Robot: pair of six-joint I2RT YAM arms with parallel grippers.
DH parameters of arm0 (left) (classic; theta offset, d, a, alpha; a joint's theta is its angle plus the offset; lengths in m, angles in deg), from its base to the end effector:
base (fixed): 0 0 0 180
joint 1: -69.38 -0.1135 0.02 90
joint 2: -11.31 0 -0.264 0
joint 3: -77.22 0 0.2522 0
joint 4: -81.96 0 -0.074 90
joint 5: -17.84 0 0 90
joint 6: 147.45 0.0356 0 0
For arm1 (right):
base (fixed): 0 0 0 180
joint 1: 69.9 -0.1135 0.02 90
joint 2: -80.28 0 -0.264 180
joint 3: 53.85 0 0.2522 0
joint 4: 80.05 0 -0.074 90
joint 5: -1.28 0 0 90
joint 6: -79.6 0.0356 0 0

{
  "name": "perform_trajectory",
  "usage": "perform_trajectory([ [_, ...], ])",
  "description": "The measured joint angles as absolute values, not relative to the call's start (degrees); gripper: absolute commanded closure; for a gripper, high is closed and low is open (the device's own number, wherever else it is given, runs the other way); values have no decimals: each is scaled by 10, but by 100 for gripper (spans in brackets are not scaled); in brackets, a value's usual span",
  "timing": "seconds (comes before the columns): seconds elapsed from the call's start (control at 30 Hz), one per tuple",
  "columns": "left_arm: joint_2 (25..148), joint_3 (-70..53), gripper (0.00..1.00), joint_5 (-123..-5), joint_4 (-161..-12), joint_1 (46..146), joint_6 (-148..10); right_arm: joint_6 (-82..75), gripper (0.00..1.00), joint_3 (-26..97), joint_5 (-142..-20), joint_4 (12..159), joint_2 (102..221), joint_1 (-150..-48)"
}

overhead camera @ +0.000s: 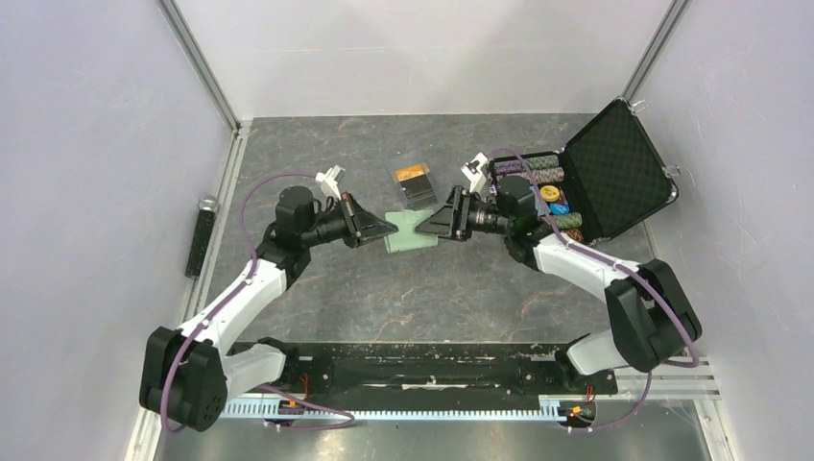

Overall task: Put the credit cards into the card holder
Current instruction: Open the card holder at the center of the board.

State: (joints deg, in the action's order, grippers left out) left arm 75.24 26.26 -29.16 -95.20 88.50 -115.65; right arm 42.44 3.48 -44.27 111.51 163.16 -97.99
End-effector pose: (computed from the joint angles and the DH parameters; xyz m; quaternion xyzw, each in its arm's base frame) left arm 0.2245 -0.1035 0.2668 -0.0399 0.7733 -0.5788 0.2556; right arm 0.2629 0.1686 0.2427 -0.0712 0.7624 0.5967 0.2402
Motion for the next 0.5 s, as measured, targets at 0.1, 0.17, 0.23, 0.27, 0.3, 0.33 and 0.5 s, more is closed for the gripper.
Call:
perform_trajectory([
  [0.1,752,227,98,-297,-900,885,-1122,401,16,46,-457,1078,1617,-982],
  [0.17,751,194,98,-306,-855,885,-1089,387,9,53,-469,1059,1604,-982],
  [0.23,747,159,98,-323,-809,885,-1052,375,5,59,-482,1041,1590,-982],
  [0.27,744,144,98,-334,-790,885,-1031,368,3,61,-489,1032,1583,-982],
  [0.3,738,129,98,-348,-769,885,-1007,363,2,63,-497,1023,1576,-982],
  [0.33,734,122,98,-356,-759,885,-991,360,2,65,-501,1016,1572,-982],
  [0.5,705,112,98,-419,-710,885,-908,343,2,69,-529,982,1554,-982],
])
